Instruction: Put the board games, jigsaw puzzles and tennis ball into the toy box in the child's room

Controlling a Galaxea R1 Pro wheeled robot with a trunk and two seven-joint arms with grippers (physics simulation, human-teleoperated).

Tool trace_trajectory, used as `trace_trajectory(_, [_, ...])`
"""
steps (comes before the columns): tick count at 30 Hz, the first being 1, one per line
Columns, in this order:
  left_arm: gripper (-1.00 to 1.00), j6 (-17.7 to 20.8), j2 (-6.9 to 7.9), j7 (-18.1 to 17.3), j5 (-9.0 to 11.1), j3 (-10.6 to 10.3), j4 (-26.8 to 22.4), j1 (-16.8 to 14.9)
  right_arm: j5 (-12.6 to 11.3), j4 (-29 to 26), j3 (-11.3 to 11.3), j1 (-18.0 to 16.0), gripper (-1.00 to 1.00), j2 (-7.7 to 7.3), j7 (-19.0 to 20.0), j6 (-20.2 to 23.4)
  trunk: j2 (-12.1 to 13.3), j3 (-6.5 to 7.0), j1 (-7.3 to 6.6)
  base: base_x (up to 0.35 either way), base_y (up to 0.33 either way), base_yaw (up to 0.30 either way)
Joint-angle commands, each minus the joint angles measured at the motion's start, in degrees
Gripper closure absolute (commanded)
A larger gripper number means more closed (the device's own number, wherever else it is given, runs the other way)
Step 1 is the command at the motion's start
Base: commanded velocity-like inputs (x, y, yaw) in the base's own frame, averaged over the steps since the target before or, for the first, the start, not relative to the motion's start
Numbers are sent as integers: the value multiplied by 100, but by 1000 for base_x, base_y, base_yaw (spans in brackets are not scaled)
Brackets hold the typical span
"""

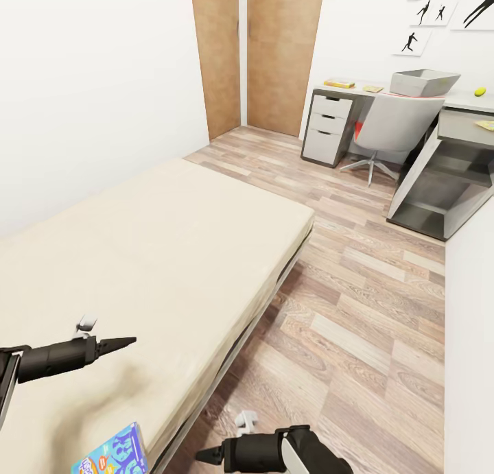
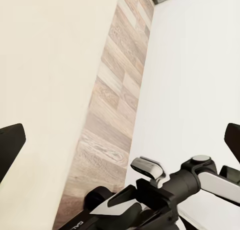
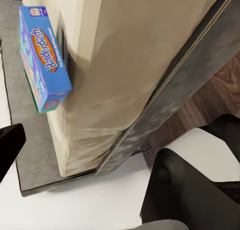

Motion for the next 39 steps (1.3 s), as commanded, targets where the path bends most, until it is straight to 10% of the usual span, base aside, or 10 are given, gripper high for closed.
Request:
trace_trajectory(1, [-100,58,-2,-53,-60,7,-21,-4,-33,-14,6,-3,-100,0,38,36,-2,-4,0,0,0,0])
trace_trajectory(39, [-100,75,-1,-53,-54,7,-48,-4,-42,-35,226,-3,-100,0,391,-147,-202,-138,109,-6,4,38])
